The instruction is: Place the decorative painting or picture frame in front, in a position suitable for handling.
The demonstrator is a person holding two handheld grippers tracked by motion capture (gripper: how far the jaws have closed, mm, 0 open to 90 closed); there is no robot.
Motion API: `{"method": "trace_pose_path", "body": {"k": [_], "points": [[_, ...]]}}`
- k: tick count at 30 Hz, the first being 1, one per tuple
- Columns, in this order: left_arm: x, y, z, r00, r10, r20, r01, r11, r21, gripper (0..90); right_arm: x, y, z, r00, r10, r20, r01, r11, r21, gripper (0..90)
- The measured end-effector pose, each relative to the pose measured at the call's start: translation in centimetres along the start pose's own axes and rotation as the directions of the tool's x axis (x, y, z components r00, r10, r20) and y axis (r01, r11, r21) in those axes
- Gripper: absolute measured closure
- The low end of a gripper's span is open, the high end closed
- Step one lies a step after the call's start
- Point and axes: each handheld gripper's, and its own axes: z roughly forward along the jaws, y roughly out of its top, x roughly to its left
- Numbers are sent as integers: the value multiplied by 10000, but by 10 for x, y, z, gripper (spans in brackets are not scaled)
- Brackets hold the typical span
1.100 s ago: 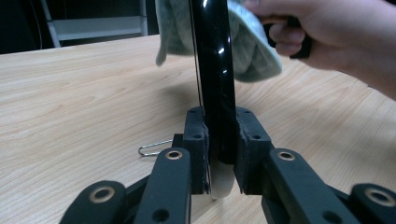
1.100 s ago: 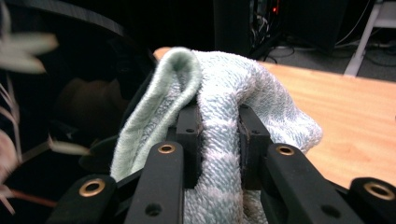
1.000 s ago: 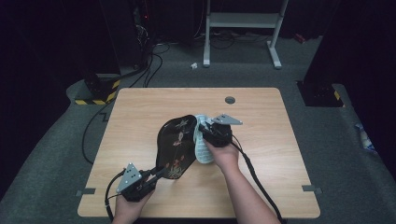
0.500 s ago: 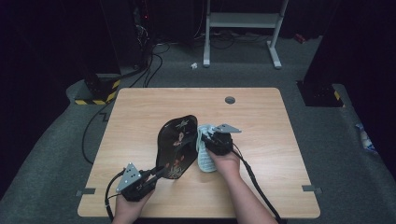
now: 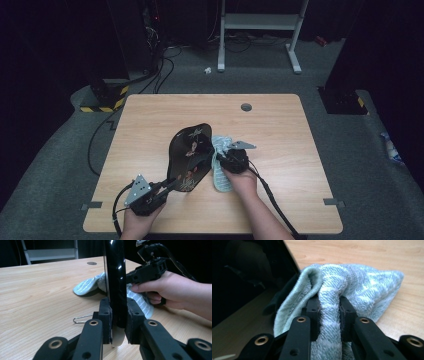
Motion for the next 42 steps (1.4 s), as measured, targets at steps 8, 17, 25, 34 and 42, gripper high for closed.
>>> {"method": "trace_pose_path", "body": {"k": [8, 17, 25, 34, 42], "points": [[1, 0, 0, 9998, -197, 74, 197, 9998, 2, 781, 0, -5, 3, 10000, 73, -61, -72, 9998, 208, 747], [0, 1, 0, 9999, -125, 94, 125, 9999, 29, 784, -1, 4, -6, 9998, 183, -73, -186, 9992, -359, 748], [2, 1, 0, 9998, -191, 78, 190, 9998, 50, 783, 1, 23, -15, 9999, -1, -144, -12, 9963, -864, 747], [3, 0, 0, 9993, -349, 115, 349, 9994, 36, 782, 9, 45, -26, 9991, -175, -384, 113, 9879, -1548, 746], [4, 0, -1, 9993, -336, 139, 335, 9994, 77, 782, 15, 63, -38, 9987, -326, -397, 237, 9778, -2082, 745]]}}
